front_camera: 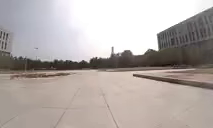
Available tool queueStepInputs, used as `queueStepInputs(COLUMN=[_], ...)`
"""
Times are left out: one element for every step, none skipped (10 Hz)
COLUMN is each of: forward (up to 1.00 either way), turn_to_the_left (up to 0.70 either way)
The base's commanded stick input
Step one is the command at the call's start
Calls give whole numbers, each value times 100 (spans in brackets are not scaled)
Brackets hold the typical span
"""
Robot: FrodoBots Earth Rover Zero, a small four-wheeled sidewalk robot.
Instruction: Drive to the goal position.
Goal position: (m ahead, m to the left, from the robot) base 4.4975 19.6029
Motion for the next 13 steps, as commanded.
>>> queueStepInputs(forward=[70, 70, 70, 70, 70, 70, 70, 70, 70, 70, 70, 70, 70], turn_to_the_left=[0, 0, 0, 0, 0, 0, 0, 0, 0, 0, 0, 0, 0])
